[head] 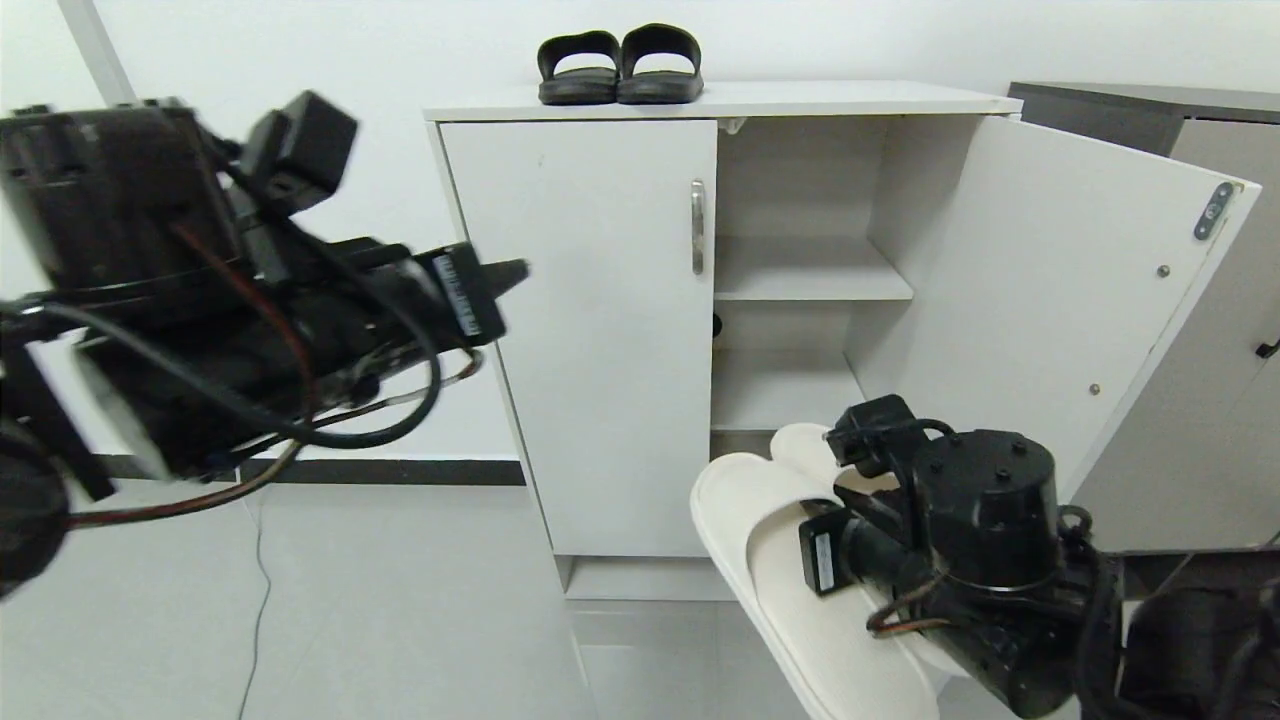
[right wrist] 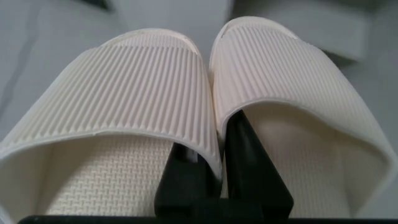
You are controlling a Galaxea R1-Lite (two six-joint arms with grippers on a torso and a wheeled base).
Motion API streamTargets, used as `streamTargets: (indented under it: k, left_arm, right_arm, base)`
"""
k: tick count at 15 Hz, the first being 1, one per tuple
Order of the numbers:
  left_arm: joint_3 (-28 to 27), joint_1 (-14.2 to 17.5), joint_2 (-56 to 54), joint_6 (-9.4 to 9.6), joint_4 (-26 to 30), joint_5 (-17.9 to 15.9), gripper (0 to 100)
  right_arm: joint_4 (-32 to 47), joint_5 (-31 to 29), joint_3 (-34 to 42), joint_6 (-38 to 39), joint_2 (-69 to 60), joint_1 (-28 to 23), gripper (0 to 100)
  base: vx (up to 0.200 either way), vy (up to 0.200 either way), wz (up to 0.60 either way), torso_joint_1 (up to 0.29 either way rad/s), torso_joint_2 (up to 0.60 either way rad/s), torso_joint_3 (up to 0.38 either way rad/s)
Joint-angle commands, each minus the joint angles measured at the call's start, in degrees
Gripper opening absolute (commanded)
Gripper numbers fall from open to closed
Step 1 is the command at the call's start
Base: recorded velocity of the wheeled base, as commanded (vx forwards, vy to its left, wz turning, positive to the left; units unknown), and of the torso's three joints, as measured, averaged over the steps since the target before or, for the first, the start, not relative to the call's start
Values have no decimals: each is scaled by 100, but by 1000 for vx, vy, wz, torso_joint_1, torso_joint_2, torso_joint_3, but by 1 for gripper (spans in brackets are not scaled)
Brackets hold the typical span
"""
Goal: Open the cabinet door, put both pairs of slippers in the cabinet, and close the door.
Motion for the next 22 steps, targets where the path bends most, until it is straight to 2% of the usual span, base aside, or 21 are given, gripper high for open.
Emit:
streamTargets:
  k: [1,2,3,4,5,6,7,8,10,12,15,16,17,18,20,22]
  left_arm:
    - [1356,535,-1978,208,722,1777,0]
    - [1681,817,-2365,243,828,1856,0]
    - [2182,1423,-2963,296,951,1882,0]
    - [2578,1801,-3393,296,951,1891,0]
    - [3017,2126,-3868,313,951,1935,0]
    - [3228,2240,-4061,357,951,1961,0]
    - [3905,2724,-4756,560,942,1970,0]
    - [4265,2943,-5230,630,951,1952,0]
    - [4845,2970,-5907,744,995,1944,0]
    - [5267,2970,-6531,771,1241,1891,0]
    - [5320,3181,-7445,771,2234,1838,0]
    - [5311,3269,-7762,832,2647,1627,0]
    - [5320,3269,-7735,850,2638,1522,0]
    - [5320,3277,-7735,964,2638,1205,0]
    - [5311,3269,-7726,1166,2796,116,0]
    - [5320,3269,-7726,1518,2955,-684,0]
  right_arm:
    - [-7,-447,-526,72,673,-215,0]
    - [-7,-570,-553,72,717,-241,0]
    - [-16,-640,-561,64,743,-294,0]
    - [-16,-640,-561,64,743,-303,0]
    - [-16,-640,-561,64,743,-303,0]
    - [-16,-640,-561,64,743,-303,0]
    - [-16,-640,-561,55,761,-294,0]
    - [-7,-649,-570,46,770,-285,0]
    - [-7,-649,-544,46,770,-233,0]
    - [-7,-649,-535,46,778,-224,0]
    - [-16,-649,-535,46,805,-224,0]
    - [-16,-649,-535,46,805,-224,0]
    - [-16,-649,-518,46,805,-224,0]
    - [-24,-649,-518,46,814,-215,0]
    - [-24,-649,-509,46,814,-215,0]
    - [-24,-640,-518,46,814,-215,0]
  base:
    - [0,0,0,0,0,0]
    - [0,0,0,0,0,0]
    - [0,0,0,0,0,0]
    - [0,0,0,0,0,0]
    - [0,0,0,0,0,0]
    - [0,0,0,0,0,0]
    - [0,0,0,0,0,0]
    - [0,0,0,0,0,0]
    - [0,0,0,0,0,0]
    - [0,0,0,0,0,0]
    - [0,0,0,0,0,0]
    - [0,0,0,0,0,0]
    - [0,0,0,0,0,0]
    - [0,0,0,0,0,0]
    - [0,0,0,0,0,0]
    - [0,0,0,0,0,0]
